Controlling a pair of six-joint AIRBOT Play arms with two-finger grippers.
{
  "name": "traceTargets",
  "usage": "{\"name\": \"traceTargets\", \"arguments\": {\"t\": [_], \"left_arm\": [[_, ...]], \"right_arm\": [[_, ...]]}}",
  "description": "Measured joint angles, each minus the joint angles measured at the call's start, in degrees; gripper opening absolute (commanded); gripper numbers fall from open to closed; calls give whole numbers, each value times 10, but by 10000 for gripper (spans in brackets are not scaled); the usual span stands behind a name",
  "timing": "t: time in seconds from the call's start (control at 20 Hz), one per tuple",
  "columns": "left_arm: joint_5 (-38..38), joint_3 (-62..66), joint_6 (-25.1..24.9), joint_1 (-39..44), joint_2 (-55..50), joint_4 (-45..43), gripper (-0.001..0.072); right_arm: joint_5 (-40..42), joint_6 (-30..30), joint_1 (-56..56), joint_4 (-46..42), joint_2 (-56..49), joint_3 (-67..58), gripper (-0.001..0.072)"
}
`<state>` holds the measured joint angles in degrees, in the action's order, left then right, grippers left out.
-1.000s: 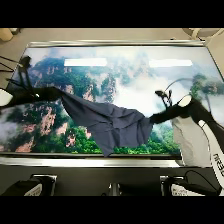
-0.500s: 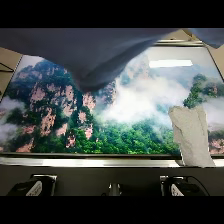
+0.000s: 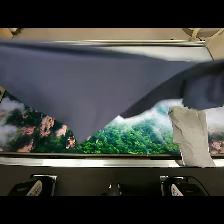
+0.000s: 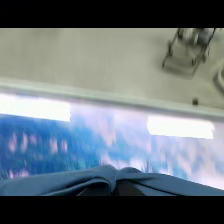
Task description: Fold the shirts.
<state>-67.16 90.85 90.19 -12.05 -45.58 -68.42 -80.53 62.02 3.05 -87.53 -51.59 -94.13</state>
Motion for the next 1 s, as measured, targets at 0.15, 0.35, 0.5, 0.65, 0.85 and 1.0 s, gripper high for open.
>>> {"name": "traceTargets", "arguments": {"t": [0.15,0.35,0.5,0.65,0.85,1.0], "left_arm": [[20,-144,-8,39,-1,3,30],[116,-337,-14,101,-21,12,30],[169,-412,-14,125,-56,24,30],[212,-443,-14,133,-104,27,30],[252,-450,-13,136,-154,33,716],[200,-384,-42,110,-169,23,716]], "right_arm": [[26,0,0,14,-19,127,16],[146,19,0,25,-73,270,17],[191,37,-1,43,-136,315,17],[215,45,0,63,-189,331,17],[231,49,0,80,-226,339,17],[227,41,0,85,-235,340,17]]}}
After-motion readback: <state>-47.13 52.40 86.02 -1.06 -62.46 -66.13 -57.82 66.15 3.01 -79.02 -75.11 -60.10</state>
